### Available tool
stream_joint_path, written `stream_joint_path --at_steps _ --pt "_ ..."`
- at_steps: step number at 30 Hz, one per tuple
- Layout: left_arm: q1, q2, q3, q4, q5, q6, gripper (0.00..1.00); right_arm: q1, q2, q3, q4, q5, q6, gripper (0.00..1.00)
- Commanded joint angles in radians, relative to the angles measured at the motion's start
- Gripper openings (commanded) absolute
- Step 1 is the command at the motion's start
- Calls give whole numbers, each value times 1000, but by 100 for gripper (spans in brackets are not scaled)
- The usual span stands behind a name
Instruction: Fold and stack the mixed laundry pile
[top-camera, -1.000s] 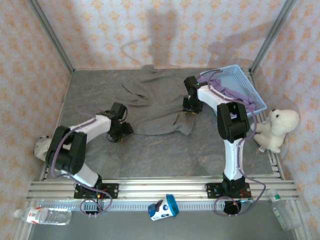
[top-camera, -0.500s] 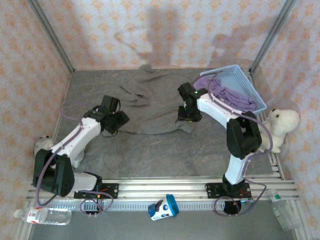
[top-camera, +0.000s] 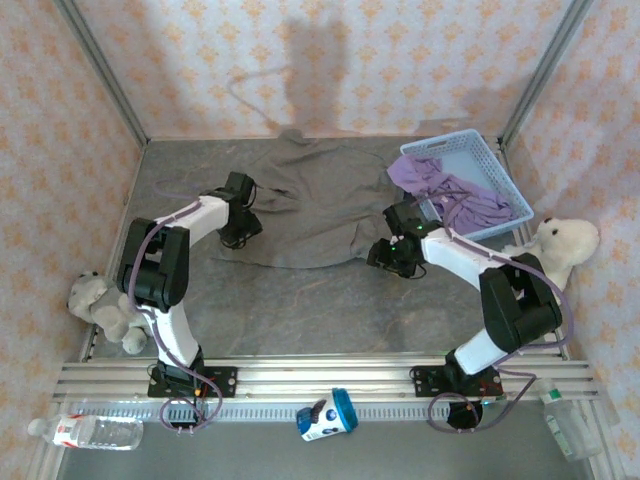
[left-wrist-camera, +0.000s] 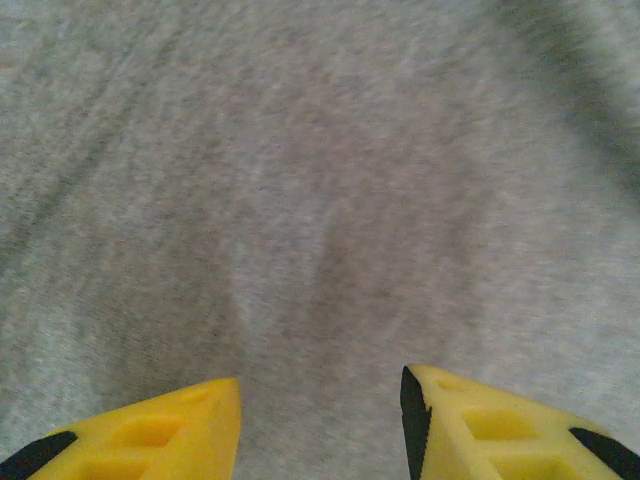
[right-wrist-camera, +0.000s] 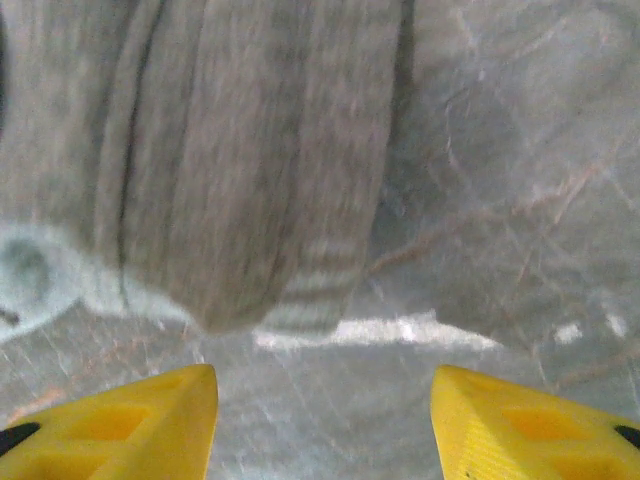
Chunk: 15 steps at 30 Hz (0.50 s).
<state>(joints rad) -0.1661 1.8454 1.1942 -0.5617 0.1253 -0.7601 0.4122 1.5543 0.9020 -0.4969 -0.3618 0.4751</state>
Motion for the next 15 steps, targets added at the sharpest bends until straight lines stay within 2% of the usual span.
stream_joint_path --at_steps 1,3,5,7,10,13,15 --pt "21 -2 -43 -43 -66 39 46 -6 42 -8 189 -80 -33 57" --pt "37 10 -66 -40 -79 51 46 -8 65 -13 233 -80 -35 53" --pt "54 24 -81 -38 -76 63 46 -12 84 -18 259 -80 -41 43" --pt "61 21 -86 -38 -79 76 45 -14 90 -22 267 -90 -51 27" --pt "71 31 -78 -74 -87 91 43 -15 68 -9 184 -81 -101 0" --pt "71 22 -81 -122 -94 86 42 -16 10 -1 43 -12 -198 0" --pt "70 -3 -107 -159 -105 72 42 -16 -19 22 -101 37 -316 0"
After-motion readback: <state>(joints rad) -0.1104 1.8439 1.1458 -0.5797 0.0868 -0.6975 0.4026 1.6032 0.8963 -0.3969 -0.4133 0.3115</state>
